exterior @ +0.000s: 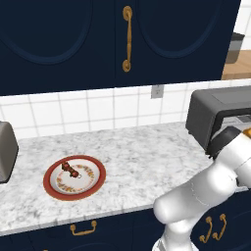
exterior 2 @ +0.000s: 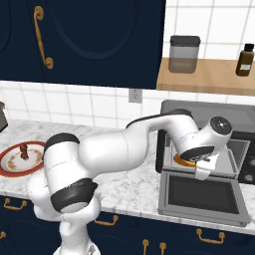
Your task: Pick up the kebab skewer and baguette bread, and place them inside the toaster oven. Close the toaster oven door and start by setting the timer.
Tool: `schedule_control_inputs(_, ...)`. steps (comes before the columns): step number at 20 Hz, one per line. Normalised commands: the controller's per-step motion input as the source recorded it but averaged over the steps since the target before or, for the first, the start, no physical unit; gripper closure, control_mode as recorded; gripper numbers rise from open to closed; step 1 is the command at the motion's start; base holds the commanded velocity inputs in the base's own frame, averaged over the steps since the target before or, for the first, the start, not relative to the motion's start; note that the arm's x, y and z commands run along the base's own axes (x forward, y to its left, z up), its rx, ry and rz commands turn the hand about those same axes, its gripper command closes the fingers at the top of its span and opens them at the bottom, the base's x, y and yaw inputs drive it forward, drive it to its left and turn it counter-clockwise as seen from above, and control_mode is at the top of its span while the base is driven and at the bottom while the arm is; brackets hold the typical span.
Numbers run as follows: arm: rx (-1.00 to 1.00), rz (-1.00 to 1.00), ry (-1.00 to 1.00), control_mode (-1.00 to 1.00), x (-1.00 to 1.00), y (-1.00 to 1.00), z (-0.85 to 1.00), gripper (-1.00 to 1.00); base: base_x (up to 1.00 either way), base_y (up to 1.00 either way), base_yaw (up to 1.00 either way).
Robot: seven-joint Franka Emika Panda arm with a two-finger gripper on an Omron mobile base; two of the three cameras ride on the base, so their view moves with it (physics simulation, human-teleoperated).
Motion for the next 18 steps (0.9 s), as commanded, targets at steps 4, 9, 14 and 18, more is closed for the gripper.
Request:
schedule_control_inputs(4,0.0,-0.01,-0.02,-1.0,0.14,-0.02,-0.15,1.0,0.0,0.0,0.0)
schedule_control_inputs(9,0.0,0.0,-0.05,-1.0,0.04,0.11,0.0,1.0,0.0,0.0,0.0)
schedule_control_inputs(14,0.0,0.0,-0.02,-1.0,0.11,0.35,0.0,1.0,0.0,0.0,0.0)
schedule_control_inputs(18,0.0,0.0,0.0,-1.0,0.24,0.47,-0.02,1.0,0.0,0.0,0.0)
